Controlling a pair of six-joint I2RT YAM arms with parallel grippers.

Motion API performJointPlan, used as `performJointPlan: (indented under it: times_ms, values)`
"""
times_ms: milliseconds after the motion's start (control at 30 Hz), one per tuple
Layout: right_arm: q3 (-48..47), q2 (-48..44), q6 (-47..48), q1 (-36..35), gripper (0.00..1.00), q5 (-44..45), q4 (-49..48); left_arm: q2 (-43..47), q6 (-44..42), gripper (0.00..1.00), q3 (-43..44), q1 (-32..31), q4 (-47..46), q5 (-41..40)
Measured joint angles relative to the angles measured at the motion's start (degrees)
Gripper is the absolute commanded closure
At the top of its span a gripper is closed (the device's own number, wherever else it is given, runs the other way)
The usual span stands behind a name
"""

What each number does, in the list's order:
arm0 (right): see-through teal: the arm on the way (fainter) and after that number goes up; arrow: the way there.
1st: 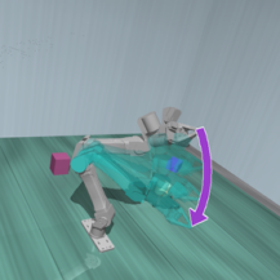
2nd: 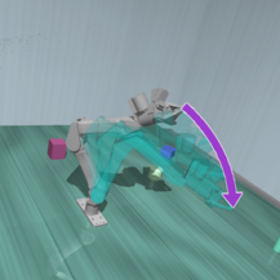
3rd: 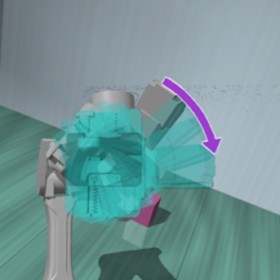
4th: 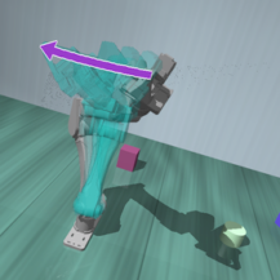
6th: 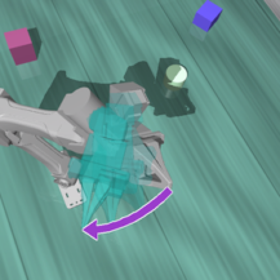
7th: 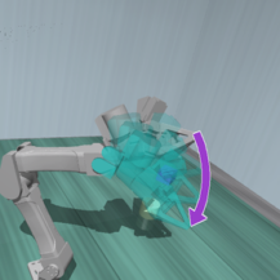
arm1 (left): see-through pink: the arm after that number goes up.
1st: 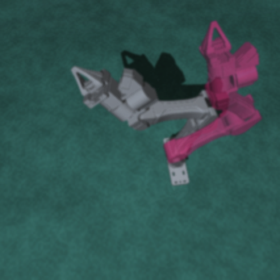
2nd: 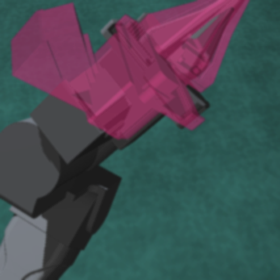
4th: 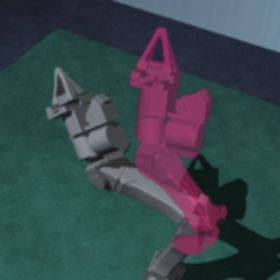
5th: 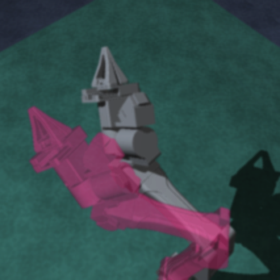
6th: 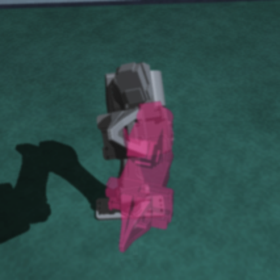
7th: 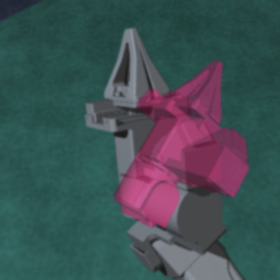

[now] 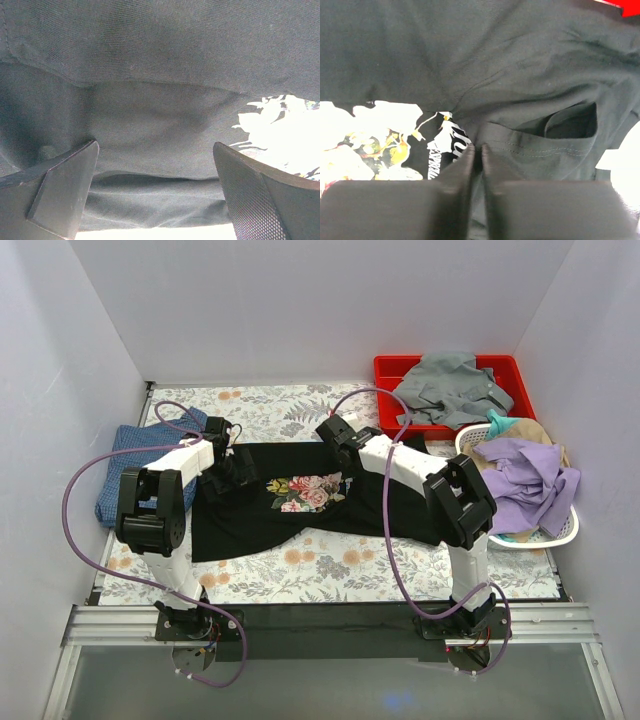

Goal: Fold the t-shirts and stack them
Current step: Fold the tshirt

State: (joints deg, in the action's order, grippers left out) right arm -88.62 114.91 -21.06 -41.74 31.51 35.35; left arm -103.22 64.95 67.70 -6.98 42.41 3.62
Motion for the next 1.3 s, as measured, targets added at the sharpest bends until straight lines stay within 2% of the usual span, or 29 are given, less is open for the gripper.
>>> performJointPlan:
  times_ms: [33,433,767,800,867,900,1000,1167,1300]
  values:
    - [0.02,0.0,-0.09,-0.02,0.99,0.22,0.02,0.0,0.0,0.02,0.0,0.0,0.0,0.0]
    - [-0.13,-3.08,1.27,-0.96,0.99,2.78,0.07,0.0,0.0,0.02,0.0,0.0,0.0,0.0]
    - [1.31,-3.13,1.6,-6.64,0.99,9.46,-4.17,-0.11,0.02,0.02,0.0,0.0,0.0,-0.02]
    - [1.29,-2.89,1.79,-6.88,0.65,9.79,-4.59,-0.11,0.02,0.02,0.0,0.0,0.0,-0.02]
    - [0.83,-1.79,2.08,-6.97,0.47,10.4,-5.55,-0.11,0.0,0.02,0.02,0.0,0.0,-0.02]
    - [0.28,-0.9,2.21,-6.86,0.3,10.71,-5.7,-0.11,0.0,0.02,0.04,0.0,0.02,-0.02]
    - [0.13,0.68,2.64,-6.45,0.25,12.11,-5.44,-0.13,0.0,0.02,0.09,0.0,0.02,-0.02]
    - [4.33,-2.95,2.1,-3.48,0.25,13.27,-5.57,-0.37,0.0,0.02,0.33,0.0,0.13,0.02]
    - [9.81,-9.94,1.49,3.41,0.28,12.68,-4.9,-0.52,0.0,0.02,0.66,0.0,0.33,0.24]
